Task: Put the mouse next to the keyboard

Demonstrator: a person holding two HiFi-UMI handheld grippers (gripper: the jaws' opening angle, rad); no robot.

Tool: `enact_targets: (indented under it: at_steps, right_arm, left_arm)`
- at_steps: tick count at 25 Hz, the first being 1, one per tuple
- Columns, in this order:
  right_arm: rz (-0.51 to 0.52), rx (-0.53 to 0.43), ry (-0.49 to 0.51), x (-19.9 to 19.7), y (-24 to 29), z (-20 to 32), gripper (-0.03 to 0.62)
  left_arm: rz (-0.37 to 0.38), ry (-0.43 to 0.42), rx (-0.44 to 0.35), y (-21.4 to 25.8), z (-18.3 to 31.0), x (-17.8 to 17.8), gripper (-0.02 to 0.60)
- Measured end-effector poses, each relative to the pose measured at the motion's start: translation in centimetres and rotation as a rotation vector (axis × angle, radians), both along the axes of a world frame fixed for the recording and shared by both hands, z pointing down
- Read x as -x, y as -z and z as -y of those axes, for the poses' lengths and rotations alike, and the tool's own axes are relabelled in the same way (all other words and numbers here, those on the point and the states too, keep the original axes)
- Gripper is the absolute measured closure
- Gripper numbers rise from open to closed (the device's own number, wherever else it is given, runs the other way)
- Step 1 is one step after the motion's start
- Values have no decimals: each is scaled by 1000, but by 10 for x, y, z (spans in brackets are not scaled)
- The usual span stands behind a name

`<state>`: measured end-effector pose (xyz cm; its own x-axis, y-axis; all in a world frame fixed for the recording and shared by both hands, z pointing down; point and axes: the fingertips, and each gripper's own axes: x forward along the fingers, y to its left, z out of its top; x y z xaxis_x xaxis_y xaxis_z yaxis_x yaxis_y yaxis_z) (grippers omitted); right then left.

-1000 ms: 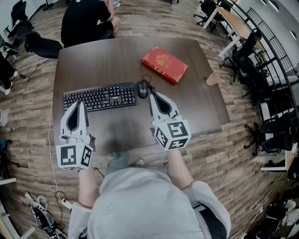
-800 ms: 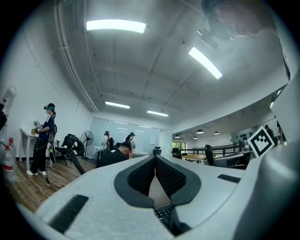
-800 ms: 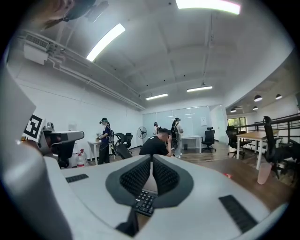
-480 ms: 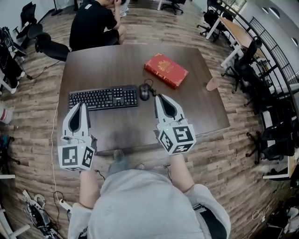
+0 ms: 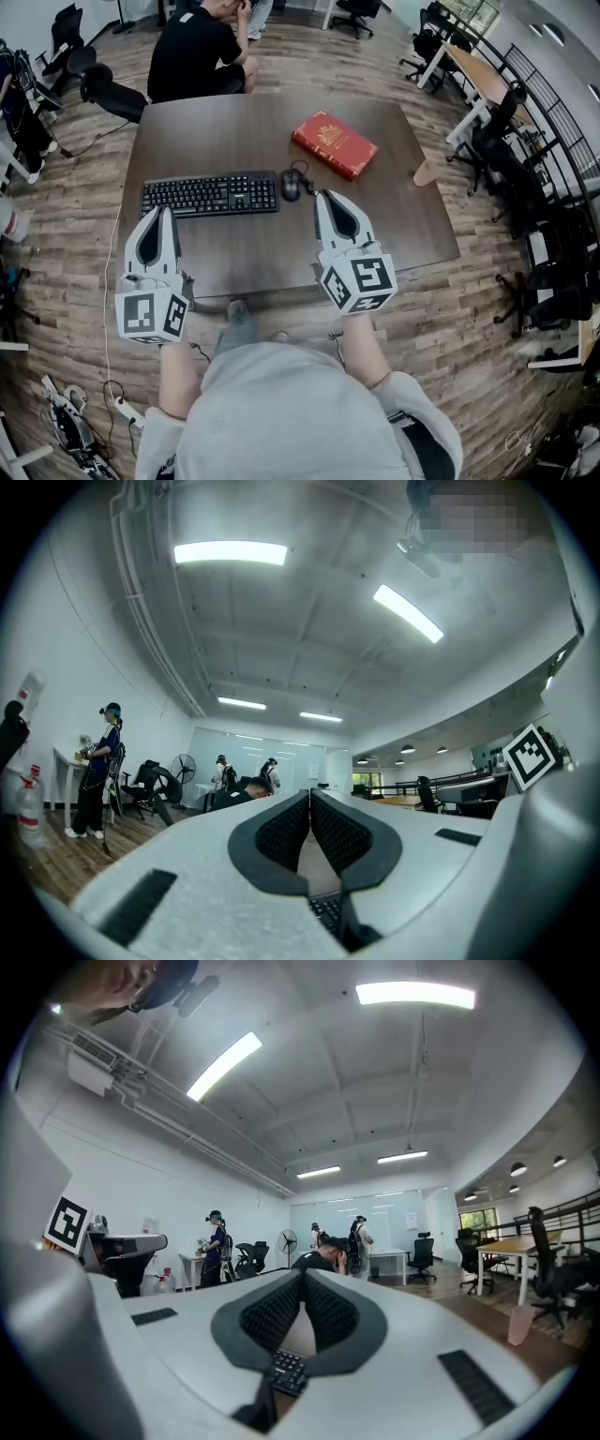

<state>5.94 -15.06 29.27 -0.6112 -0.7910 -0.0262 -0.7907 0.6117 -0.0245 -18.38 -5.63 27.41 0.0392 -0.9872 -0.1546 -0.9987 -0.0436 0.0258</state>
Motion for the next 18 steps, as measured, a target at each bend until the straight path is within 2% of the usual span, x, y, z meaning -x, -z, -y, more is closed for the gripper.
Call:
enact_targets:
  at_steps: [18]
  right_arm:
    - [-1, -32, 0, -8, 8, -3, 574]
  left_arm:
    - [18, -2, -12, 8, -3, -13, 569]
